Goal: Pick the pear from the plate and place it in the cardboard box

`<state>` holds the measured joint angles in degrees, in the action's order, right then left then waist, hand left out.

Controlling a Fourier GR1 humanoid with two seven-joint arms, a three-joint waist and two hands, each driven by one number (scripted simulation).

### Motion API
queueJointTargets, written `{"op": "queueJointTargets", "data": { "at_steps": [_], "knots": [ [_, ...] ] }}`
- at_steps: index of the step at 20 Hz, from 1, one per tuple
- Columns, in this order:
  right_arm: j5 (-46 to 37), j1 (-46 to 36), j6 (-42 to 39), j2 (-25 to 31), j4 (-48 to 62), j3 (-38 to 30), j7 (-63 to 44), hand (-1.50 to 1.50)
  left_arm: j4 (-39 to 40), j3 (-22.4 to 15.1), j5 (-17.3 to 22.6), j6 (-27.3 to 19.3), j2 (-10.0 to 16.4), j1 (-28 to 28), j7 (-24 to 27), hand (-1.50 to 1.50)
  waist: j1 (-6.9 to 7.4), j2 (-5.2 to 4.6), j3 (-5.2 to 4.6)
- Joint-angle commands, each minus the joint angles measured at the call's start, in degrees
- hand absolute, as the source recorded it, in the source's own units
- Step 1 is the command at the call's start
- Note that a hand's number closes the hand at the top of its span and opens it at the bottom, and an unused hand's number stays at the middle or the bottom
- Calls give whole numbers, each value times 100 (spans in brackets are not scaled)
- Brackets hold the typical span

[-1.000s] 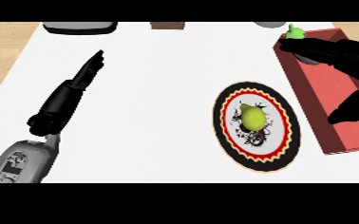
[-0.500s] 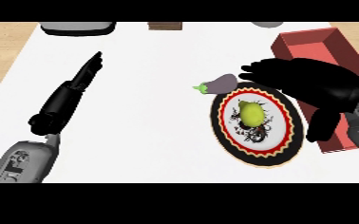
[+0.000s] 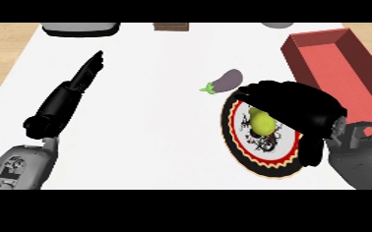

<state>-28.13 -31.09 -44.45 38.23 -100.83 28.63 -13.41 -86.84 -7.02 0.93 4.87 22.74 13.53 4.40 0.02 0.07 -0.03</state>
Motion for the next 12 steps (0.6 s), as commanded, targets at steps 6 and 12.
{"op": "queueJointTargets", "data": {
  "at_steps": [6,12],
  "knots": [
    [-1050,226,-192,-323,0,-164,140,-150,-338,320,6,331,-96,57,-415,0,10,-1,3],
    [-1924,244,447,-712,871,84,691,-150,350,191,-506,120,-552,171,115,0,15,-20,3]
  ]
}}
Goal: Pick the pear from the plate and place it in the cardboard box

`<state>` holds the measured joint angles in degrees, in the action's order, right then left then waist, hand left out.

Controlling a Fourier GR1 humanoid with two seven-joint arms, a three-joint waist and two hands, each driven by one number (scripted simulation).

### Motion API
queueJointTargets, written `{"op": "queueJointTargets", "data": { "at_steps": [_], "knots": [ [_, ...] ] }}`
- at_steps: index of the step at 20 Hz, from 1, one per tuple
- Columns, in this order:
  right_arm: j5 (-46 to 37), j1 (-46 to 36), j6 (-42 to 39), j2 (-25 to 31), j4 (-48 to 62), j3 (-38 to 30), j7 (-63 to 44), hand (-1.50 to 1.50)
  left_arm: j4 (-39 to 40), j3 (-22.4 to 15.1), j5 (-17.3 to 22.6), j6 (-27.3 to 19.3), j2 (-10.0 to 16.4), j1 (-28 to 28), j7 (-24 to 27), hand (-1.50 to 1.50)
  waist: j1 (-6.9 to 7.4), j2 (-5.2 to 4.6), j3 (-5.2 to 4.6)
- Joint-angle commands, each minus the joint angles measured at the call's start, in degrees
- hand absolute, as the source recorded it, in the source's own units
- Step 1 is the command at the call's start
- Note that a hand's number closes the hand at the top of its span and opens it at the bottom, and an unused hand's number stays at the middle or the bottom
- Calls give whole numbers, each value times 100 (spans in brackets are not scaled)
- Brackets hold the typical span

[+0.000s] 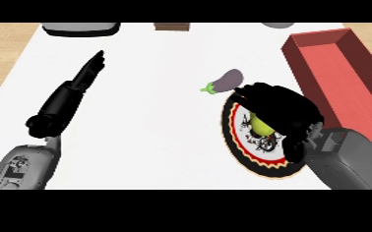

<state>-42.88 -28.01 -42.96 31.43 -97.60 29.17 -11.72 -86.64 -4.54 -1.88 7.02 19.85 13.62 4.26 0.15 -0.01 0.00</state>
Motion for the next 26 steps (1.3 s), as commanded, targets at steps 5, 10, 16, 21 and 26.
{"op": "queueJointTargets", "data": {
  "at_steps": [5,10,16,21,26],
  "knots": [
    [-962,61,85,-349,579,47,346,-150,-137,248,-122,266,-41,-180,68,0,11,-1,0],
    [-1426,78,698,-474,1246,-98,929,-150,214,380,-249,320,-160,106,155,0,-3,-8,0],
    [-1639,144,307,-753,1335,-277,1134,-150,-166,486,-237,528,-211,51,-200,0,1,1,0],
    [-2144,290,882,-824,1905,-239,1435,-150,108,475,-383,534,-390,18,151,0,-5,-5,0],
    [-2554,187,1273,-919,2377,-439,1578,-150,-246,360,-626,405,-589,-260,136,0,9,-6,0]
  ]
}}
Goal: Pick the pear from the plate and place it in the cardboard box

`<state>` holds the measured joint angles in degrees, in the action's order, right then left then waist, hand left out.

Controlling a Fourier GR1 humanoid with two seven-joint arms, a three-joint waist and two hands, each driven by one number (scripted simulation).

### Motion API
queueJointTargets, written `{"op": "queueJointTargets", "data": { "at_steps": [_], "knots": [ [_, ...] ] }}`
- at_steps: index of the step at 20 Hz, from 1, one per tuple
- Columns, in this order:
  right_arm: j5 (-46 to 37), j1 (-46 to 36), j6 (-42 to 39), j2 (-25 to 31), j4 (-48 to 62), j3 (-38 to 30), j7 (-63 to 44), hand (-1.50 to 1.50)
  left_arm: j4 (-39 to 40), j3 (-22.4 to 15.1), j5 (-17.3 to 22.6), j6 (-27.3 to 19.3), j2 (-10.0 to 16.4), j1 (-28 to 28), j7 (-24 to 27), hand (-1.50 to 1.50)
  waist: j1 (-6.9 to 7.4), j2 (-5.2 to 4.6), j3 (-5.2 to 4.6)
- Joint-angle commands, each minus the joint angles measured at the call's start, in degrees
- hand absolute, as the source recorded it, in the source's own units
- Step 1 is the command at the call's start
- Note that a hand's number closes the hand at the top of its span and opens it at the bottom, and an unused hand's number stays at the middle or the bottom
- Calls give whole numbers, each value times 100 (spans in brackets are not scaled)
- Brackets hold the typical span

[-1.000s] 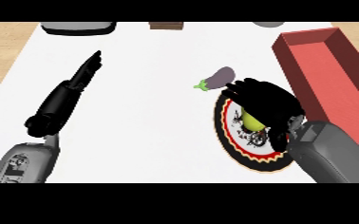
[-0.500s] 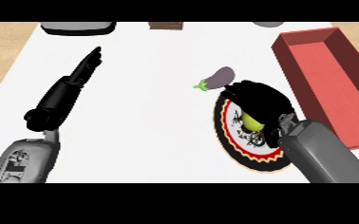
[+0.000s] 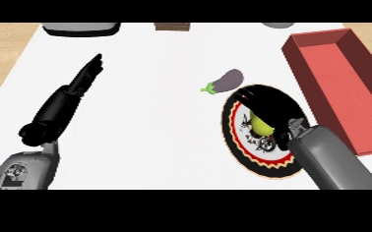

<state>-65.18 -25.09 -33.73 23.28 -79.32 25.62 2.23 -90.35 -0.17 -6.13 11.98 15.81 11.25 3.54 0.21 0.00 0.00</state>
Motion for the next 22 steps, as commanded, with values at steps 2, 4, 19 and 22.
{"op": "queueJointTargets", "data": {
  "at_steps": [2,4,19,22],
  "knots": [
    [-404,197,223,-179,276,-98,161,-150,553,129,-132,71,-111,262,285,0,-22,-3,-1],
    [-499,225,209,-256,327,-218,231,-150,57,140,-75,63,-189,161,-150,0,-10,1,0],
    [-1002,117,2019,-503,1170,-258,1677,150,24,222,-185,245,-200,-19,-26,0,5,3,1],
    [-898,-227,2095,-916,1486,-682,1198,150,61,215,-214,226,-230,37,74,0,22,-6,2]
  ]
}}
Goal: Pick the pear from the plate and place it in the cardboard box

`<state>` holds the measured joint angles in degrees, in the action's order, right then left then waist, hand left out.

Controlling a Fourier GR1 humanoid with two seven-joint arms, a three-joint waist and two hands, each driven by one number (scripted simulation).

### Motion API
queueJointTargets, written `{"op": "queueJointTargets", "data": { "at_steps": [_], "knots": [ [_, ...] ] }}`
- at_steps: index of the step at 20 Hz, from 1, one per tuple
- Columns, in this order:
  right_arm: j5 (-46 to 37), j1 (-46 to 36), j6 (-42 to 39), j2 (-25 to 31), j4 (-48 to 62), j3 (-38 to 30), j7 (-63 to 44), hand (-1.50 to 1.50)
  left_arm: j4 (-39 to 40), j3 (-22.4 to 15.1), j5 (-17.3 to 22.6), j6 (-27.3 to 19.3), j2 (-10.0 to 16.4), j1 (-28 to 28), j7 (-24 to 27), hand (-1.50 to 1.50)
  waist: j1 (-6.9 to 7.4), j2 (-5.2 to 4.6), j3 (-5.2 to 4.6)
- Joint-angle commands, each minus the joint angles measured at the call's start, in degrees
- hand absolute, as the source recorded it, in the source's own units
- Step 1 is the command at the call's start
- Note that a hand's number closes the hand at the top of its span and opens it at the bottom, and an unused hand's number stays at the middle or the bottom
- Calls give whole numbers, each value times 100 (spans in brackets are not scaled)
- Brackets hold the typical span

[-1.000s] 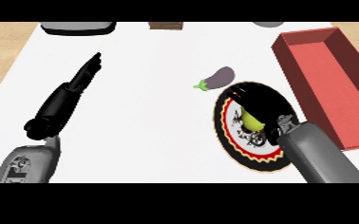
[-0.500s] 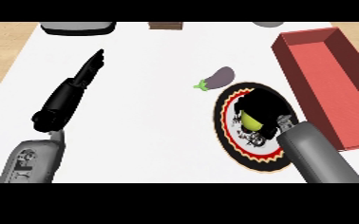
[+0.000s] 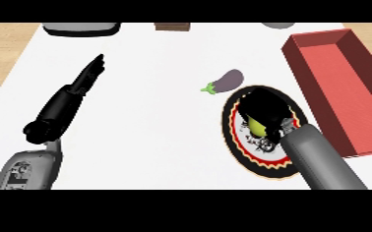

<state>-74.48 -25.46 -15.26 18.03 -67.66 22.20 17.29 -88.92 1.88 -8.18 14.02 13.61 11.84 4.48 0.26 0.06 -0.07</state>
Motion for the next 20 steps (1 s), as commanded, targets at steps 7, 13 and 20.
{"op": "queueJointTargets", "data": {
  "at_steps": [7,13,20],
  "knots": [
    [765,-1678,579,-1202,1226,-2702,-3155,150,-147,-156,-45,11,-96,225,-103,0,296,-126,21],
    [10,-3043,1634,-1076,2261,-2589,-3629,150,141,-58,-58,76,-9,272,34,0,241,-87,7],
    [-211,-3771,2281,-1090,2187,-2942,-4889,150,98,59,-2,85,22,272,-121,0,86,-19,5]
  ]
}}
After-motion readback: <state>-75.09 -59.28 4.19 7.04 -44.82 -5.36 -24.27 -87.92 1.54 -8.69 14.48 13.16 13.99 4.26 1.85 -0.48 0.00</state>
